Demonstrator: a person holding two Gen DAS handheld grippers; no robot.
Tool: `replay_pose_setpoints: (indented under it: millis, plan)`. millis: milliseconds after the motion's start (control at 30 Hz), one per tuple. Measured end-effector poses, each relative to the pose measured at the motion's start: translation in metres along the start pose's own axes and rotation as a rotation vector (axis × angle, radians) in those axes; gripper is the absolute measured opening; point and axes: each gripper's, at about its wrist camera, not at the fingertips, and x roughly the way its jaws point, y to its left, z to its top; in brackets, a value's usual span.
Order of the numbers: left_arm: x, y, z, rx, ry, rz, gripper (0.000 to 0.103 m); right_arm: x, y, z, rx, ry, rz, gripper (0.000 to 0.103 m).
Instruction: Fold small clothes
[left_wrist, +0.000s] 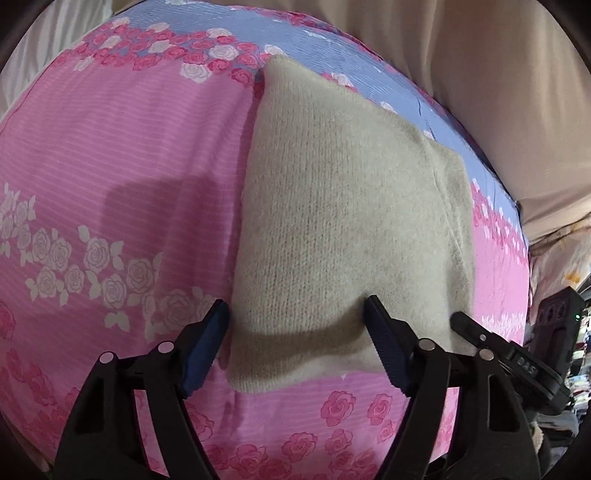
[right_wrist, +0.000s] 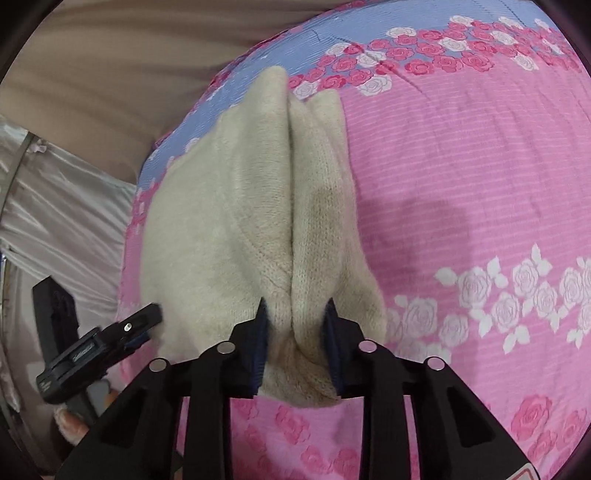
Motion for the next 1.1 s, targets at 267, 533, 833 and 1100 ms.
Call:
replay_pose_setpoints:
  millis: [267, 533, 833, 1100]
  plan:
    - [-0.001, -0.005, -0.003, 0.047, -0.014, 0.067, 0.074, -0.001, 0.009, -0.013, -0.013, -0.068, -0.050, 0.036]
    - [-0.009, -0.020, -0.010, 0.075, -0.060, 0.132, 0.076, -0.039, 0.058, -0.007, -0.251, -0.192, -0.097, 0.038]
    - [-0.012, -0.024, -0.019, 0.070, -0.071, 0.171, 0.081, 0.007, 0.028, 0.016, -0.237, -0.129, -0.189, 0.050]
    - [-0.011, -0.026, -0.024, 0.064, -0.071, 0.193, 0.081, 0.015, 0.040, 0.050, -0.249, -0.114, -0.122, 0.015]
